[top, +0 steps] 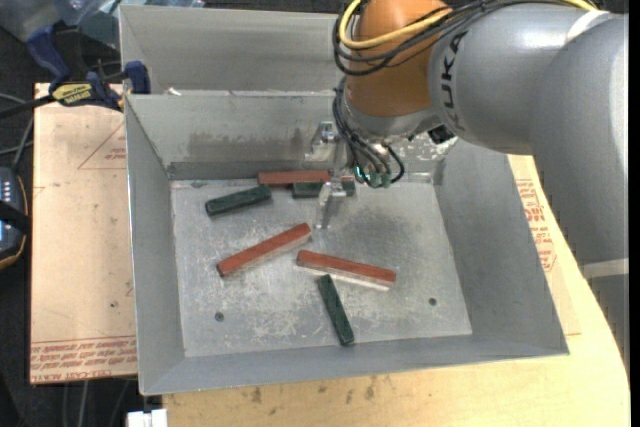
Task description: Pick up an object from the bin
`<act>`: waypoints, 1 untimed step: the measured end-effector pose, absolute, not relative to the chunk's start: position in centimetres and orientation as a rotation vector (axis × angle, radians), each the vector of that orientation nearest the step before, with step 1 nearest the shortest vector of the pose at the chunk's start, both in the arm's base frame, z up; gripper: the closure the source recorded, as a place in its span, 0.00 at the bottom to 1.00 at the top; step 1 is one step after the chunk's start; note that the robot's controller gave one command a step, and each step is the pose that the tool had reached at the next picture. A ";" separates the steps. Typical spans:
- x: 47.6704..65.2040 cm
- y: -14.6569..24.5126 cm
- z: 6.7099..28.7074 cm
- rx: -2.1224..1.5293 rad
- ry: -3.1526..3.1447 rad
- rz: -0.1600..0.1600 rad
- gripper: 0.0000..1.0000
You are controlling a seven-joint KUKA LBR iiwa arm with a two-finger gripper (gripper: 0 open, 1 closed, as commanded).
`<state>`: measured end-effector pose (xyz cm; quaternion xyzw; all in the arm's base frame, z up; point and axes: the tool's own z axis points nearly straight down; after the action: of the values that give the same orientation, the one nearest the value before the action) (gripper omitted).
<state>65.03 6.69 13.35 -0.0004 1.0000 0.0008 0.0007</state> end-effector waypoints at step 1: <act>62.2 10.4 7.9 -0.421 3.099 0.003 1.00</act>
Offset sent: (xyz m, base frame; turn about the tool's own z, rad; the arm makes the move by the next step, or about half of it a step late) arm 0.0000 0.0000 0.0000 0.0000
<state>62.24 10.41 7.95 -0.1347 0.9909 0.0010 0.0071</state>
